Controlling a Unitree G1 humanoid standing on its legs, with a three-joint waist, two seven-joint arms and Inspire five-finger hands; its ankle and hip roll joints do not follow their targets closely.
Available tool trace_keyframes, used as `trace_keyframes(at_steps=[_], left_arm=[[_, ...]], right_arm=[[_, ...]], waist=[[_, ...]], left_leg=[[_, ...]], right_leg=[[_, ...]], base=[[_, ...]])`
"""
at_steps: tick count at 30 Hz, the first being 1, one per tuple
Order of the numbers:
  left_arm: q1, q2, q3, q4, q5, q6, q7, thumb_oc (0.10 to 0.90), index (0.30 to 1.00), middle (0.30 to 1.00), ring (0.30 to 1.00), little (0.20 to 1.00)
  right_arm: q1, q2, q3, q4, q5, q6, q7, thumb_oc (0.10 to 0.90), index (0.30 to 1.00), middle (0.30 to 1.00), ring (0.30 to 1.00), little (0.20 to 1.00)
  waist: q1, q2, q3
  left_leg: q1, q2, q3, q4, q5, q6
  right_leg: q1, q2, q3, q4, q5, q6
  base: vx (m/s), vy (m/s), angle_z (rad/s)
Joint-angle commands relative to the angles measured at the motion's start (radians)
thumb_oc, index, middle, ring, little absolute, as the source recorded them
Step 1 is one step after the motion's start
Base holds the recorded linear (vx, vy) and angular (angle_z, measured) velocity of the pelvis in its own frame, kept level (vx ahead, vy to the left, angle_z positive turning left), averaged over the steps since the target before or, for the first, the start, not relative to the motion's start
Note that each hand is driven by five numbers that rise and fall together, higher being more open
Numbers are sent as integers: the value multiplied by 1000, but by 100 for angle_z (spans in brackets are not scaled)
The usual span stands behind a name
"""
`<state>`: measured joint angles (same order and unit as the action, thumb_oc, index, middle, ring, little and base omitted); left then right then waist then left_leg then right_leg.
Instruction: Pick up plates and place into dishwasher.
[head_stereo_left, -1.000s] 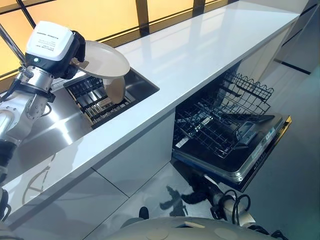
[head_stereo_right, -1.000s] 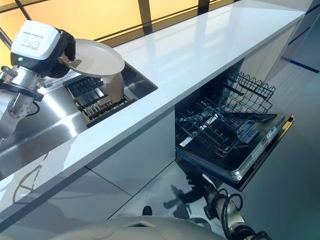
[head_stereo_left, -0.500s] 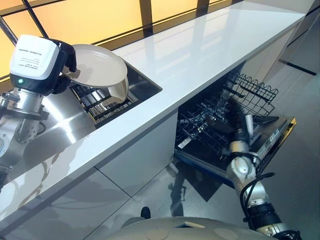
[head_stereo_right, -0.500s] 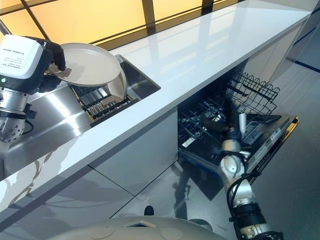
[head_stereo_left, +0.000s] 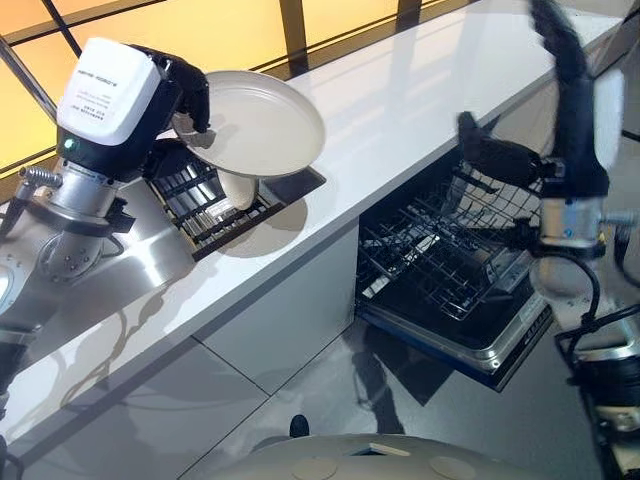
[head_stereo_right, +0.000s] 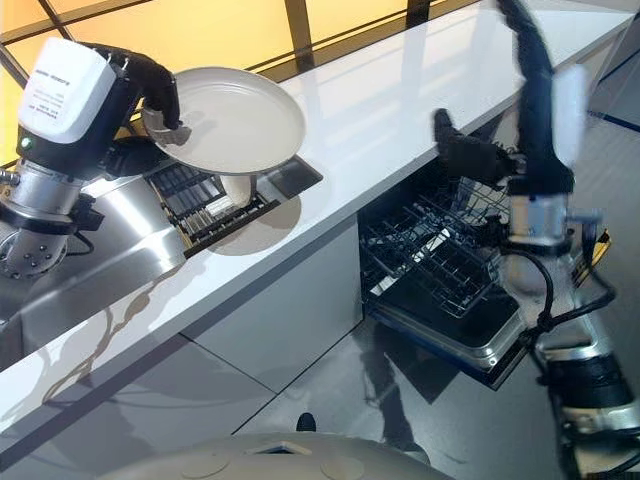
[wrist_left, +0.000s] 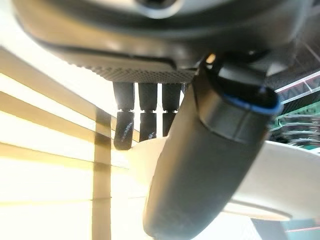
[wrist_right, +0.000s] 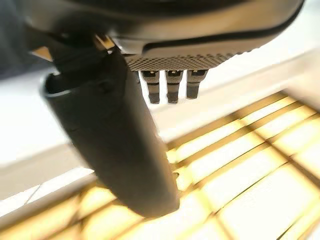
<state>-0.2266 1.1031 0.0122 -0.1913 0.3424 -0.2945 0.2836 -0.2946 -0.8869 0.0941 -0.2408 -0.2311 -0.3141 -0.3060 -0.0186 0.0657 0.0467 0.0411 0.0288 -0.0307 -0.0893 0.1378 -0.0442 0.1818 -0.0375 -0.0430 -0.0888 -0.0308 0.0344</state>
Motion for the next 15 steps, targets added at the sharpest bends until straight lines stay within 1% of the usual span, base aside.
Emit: trace_keyframes(at_steps=[1, 4, 5, 10, 15], left_arm=[[-211, 27, 34, -33, -159, -7, -10, 100, 300, 300, 300, 200], [-247, 24, 4, -63, -220, 0, -56, 100, 300, 300, 300, 200], [-250, 23, 2, -64, -225, -1, -60, 100, 300, 300, 300, 200], [-321, -3, -69, -101, -334, 10, -135, 100, 300, 300, 300, 200], [-376, -19, -125, -118, -382, 24, -167, 100, 300, 300, 300, 200]], right_arm=[[-145, -60, 43, -70, -11, 2, 102, 800, 900, 900, 900, 900], [-190, -89, 79, -83, -22, 18, 132, 800, 900, 900, 900, 900], [-195, -89, 82, -84, -26, 19, 134, 800, 900, 900, 900, 900], [-276, -92, 152, -114, -86, 28, 148, 800, 900, 900, 900, 900], [-335, -96, 208, -123, -88, 39, 153, 800, 900, 900, 900, 900]], waist=[[22, -62, -64], [26, -65, -67], [26, -65, -67], [32, -68, -67], [36, -70, -68]], left_leg=[[73, -87, 38, 2, -146, 65], [70, -86, 37, 2, -144, 63], [70, -86, 36, 2, -145, 63], [69, -87, 30, 2, -144, 62], [69, -87, 27, 2, -142, 59]], right_leg=[[-79, 4, -8, 8, 79, 47], [-78, 4, -15, 9, 78, 47], [-78, 4, -16, 9, 78, 47], [-75, 5, -22, 12, 75, 46], [-73, 6, -29, 12, 74, 47]], base=[[-1, -25, 4], [0, -26, 5], [3, -23, 9], [-4, -29, 13], [0, 0, 0]])
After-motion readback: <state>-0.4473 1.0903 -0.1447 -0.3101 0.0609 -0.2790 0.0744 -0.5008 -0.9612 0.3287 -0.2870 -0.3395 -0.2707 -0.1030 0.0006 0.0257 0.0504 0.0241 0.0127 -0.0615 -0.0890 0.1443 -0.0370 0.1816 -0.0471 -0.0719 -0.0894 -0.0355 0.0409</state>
